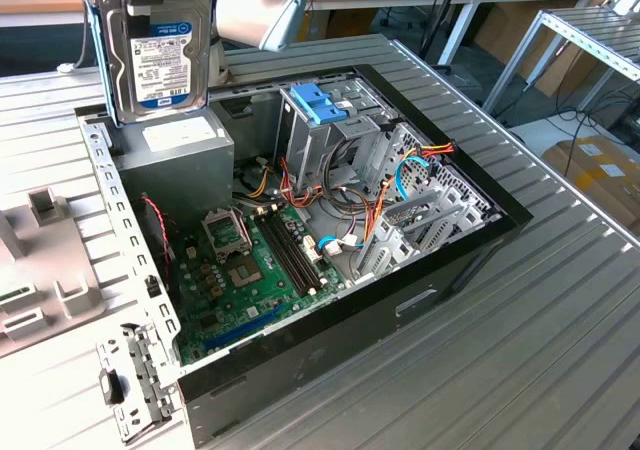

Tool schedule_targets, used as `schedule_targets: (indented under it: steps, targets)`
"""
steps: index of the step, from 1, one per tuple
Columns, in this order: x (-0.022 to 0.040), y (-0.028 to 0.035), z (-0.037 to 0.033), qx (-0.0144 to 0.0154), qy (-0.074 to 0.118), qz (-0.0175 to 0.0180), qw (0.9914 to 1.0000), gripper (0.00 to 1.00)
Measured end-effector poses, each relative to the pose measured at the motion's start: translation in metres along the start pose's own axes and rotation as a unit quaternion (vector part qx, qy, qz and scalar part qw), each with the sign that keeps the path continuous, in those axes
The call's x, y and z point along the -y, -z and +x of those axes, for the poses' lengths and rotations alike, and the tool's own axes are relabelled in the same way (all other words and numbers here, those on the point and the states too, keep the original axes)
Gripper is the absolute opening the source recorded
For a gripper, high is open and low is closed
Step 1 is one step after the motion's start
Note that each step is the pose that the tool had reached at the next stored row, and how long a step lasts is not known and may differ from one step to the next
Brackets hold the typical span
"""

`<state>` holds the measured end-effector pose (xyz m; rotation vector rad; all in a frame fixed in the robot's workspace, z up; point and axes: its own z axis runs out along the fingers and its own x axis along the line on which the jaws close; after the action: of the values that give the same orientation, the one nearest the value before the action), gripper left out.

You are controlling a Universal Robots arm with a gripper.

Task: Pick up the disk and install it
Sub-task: 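Pick up the disk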

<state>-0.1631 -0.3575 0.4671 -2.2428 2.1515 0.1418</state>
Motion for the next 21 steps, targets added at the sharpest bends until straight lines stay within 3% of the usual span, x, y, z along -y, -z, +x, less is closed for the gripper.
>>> schedule_targets:
  steps: [14,21]
  targets:
    - [0.0015,0.0014,0.0185,0.0000,0.000,0.0000,1.00000,0.37]
    - [0.0025,0.0016,0.0227,0.0000,0.000,0.0000,1.00000,0.37]
